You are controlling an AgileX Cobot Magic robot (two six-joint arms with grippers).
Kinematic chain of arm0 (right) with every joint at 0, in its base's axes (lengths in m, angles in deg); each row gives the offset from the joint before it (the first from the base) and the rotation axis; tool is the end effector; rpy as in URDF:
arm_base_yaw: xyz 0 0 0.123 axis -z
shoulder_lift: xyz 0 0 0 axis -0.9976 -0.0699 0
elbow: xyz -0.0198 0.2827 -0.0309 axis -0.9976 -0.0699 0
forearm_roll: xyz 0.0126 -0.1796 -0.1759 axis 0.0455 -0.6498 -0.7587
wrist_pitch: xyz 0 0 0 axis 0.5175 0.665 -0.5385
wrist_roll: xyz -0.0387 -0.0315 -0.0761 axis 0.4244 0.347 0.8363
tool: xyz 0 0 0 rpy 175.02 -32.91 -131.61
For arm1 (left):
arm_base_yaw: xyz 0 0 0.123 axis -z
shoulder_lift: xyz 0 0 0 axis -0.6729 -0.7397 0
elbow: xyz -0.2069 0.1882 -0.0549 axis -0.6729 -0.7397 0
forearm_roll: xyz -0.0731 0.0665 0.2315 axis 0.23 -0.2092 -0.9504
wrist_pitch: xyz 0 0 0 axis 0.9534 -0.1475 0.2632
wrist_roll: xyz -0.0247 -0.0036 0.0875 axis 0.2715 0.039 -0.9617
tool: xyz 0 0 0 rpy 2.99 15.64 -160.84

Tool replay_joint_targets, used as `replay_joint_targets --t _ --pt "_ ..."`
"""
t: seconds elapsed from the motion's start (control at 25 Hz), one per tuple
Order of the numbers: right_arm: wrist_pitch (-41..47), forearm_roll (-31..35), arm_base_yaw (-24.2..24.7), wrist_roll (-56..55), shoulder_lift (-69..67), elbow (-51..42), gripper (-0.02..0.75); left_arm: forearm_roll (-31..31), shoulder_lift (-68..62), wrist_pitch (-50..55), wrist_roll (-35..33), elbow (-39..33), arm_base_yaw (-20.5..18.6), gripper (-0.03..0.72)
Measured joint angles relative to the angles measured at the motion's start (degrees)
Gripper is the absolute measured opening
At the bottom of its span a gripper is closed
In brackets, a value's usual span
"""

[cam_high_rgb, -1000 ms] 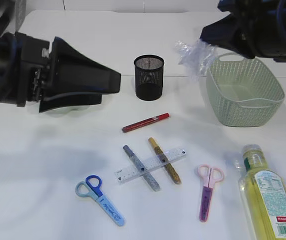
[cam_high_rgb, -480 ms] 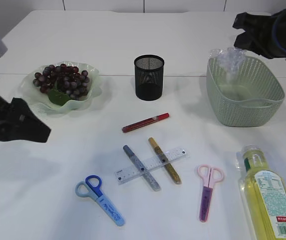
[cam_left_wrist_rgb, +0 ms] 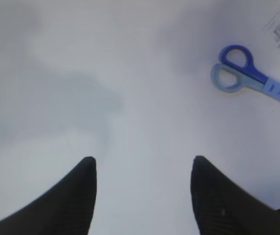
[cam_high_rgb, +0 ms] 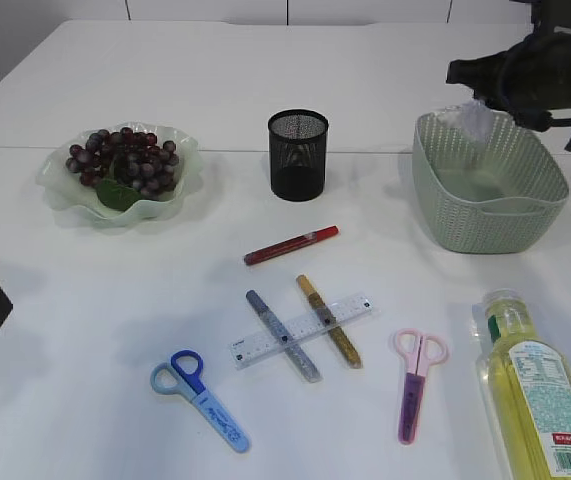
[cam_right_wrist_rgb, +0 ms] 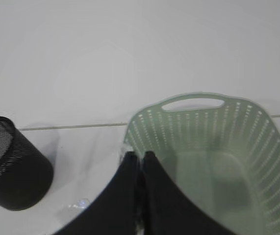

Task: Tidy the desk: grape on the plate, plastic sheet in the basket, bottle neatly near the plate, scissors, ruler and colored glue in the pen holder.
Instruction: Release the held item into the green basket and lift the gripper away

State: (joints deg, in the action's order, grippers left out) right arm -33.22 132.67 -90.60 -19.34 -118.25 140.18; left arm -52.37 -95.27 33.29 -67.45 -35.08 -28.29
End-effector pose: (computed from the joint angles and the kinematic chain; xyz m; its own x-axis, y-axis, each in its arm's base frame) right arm 0.4191 0.0332 0.2495 -0.4634 0.1265 -0.8771 0.0021 0.9899 0.1417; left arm 0.2339 -0.0649 0.2467 -0.9077 0.2390 -0.3450 0.2760 0.9592 -0.0618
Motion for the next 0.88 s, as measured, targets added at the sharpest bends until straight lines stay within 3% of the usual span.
replay_joint_targets --t 0.24,0.36,0.56,0.76,0.88 --pt "-1.73 1.08 0.00 1.93 -4.27 1.34 0.021 -10.51 0.03 2.70 8.97 0.00 0.00 0.445" --pt "-2.34 1.95 0.00 2.06 -4.46 1.45 0.102 -13.73 0.03 3.75 10.86 0.00 0.00 0.441" --pt "-2.42 2.73 0.00 3.48 -4.46 1.48 0.301 -14.85 0.03 4.53 11.37 0.00 0.00 0.440" --pt "-2.42 8.49 0.00 9.53 -4.46 1.48 0.335 -14.99 0.03 5.23 11.49 0.00 0.00 0.435" --pt "-2.47 16.43 0.00 16.38 -4.46 1.48 0.337 -14.99 0.03 5.38 11.49 0.00 0.00 0.435"
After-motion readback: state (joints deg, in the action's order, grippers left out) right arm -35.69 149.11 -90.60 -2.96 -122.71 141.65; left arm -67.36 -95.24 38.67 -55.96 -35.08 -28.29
